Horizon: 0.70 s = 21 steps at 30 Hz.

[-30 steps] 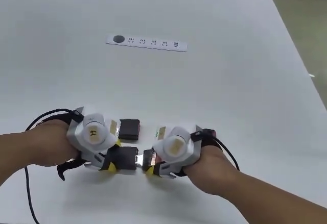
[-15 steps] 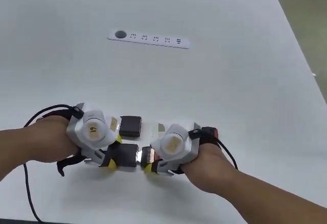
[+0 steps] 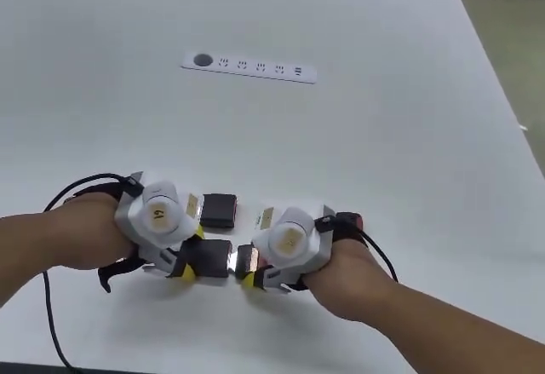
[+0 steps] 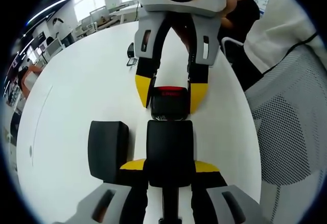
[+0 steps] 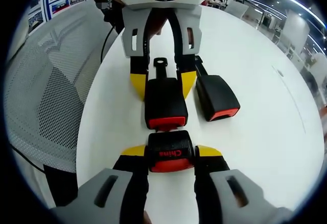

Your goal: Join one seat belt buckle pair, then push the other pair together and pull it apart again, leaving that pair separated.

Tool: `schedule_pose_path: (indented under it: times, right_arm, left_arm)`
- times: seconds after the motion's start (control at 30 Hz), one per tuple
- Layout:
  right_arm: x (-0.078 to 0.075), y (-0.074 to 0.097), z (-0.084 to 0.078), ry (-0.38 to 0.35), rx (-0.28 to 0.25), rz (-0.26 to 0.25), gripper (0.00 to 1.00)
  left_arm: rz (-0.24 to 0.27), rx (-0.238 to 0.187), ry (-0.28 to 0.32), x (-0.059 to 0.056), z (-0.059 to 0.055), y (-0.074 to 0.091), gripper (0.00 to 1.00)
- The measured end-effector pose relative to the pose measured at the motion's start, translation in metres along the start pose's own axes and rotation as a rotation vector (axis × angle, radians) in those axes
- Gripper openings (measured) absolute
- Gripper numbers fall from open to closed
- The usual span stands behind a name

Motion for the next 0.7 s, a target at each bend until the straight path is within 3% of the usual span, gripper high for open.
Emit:
schedule_pose_path:
  times: [0.7]
  right_arm:
    - [0.0002, -0.0013, -0.0022, -0.008, -0.005, 0.011, 0.33]
  left_arm:
    - [0.004, 0.001, 0.006, 0.0007, 0.0007, 0.0003, 0.33]
Point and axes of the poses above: the centre of the closed fingertips' face, and the gripper's own axes: y roughly backward along the fingers, x roughly to its left, z roughly out of its top, the point moved 2 cm from there along y, roughly backward along the fingers, and after that the axes turned 8 degrees about -y, right-handed, at the moved point
